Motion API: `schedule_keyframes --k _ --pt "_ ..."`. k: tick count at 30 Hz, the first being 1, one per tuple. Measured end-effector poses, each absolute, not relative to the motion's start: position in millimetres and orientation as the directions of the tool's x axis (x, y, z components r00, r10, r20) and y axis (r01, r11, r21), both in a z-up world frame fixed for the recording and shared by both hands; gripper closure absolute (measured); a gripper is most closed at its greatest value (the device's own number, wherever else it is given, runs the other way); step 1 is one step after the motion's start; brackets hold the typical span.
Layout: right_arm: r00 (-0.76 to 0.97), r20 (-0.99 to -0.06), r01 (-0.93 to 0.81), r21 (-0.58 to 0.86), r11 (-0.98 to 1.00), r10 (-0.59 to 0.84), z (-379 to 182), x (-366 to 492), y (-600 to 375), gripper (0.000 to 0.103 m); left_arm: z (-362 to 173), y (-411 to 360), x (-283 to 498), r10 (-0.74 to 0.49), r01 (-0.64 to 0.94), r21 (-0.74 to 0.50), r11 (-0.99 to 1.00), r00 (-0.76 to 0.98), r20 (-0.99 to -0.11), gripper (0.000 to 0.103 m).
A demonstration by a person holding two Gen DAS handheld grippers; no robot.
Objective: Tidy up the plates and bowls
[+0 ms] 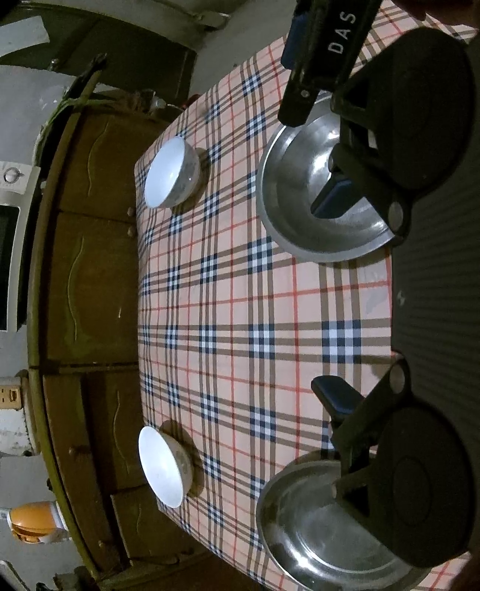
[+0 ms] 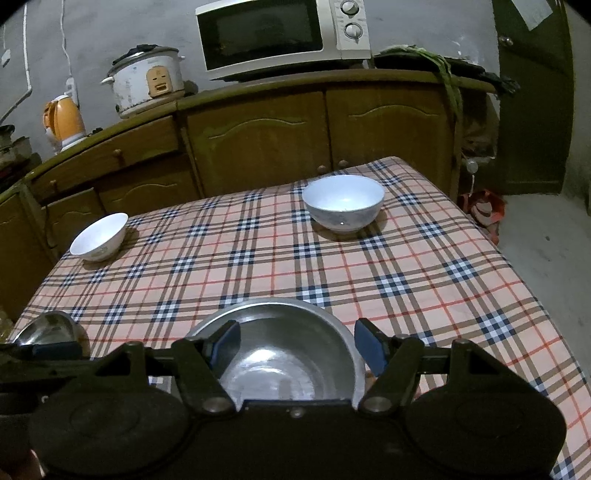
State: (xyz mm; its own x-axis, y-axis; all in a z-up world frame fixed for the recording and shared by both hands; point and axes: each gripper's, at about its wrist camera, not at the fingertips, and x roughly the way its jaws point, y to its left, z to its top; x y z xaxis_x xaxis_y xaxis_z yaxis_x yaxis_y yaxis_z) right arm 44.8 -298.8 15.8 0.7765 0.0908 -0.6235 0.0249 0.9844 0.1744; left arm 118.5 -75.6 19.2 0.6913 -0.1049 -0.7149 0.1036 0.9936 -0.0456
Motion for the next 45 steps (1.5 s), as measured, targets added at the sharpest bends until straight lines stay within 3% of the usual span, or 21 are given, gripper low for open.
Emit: schedule_keyframes --k 45 --pt "0.779 -0.595 -0.145 0.139 0.98 0.2 42 64 -212 0.022 45 -3 120 0.017 -0.047 -0.027 0.999 0.743 -0.669 0.008"
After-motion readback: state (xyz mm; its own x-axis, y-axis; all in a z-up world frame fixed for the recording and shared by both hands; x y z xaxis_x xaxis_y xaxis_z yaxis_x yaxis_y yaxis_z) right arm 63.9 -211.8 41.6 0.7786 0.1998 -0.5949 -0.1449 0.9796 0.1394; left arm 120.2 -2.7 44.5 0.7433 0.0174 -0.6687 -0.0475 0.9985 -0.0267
